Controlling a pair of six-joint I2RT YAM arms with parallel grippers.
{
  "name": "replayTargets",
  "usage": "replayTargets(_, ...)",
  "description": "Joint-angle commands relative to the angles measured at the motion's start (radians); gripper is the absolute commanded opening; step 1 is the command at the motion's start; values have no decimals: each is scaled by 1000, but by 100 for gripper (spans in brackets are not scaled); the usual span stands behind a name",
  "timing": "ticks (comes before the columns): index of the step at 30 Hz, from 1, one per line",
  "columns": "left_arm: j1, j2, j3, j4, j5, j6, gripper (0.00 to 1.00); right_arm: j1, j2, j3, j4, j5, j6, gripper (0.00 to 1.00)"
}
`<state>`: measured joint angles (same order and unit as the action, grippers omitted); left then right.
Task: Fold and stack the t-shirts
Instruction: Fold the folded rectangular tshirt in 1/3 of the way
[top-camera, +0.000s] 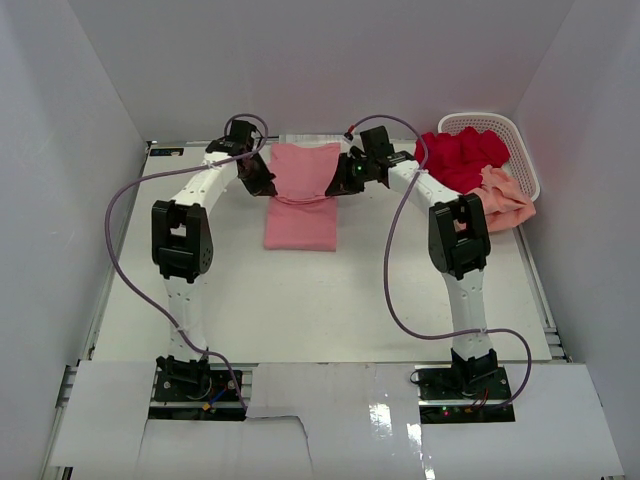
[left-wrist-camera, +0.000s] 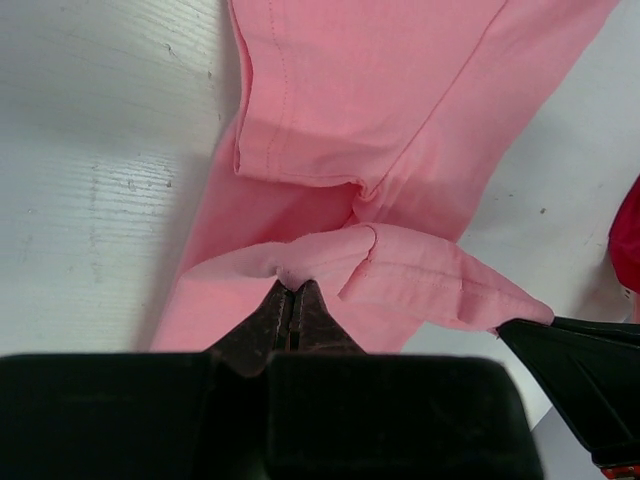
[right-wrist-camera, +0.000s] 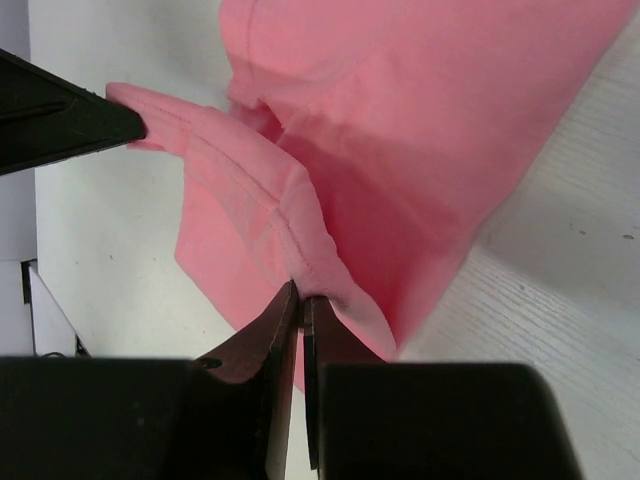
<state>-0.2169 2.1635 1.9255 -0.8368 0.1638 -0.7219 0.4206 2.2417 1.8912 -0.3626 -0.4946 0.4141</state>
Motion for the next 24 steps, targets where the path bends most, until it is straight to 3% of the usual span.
replayTargets(1,4,12,38,2,-12,9,0,-11,28,51,-12,-25,-12,8)
replayTargets(23,4,124,132,85,13,-4,0,-45,130,85,77,-50,-12,8)
replayTargets(24,4,122,132,94,14,-4,1,-46,130,86,97,-62,-12,19)
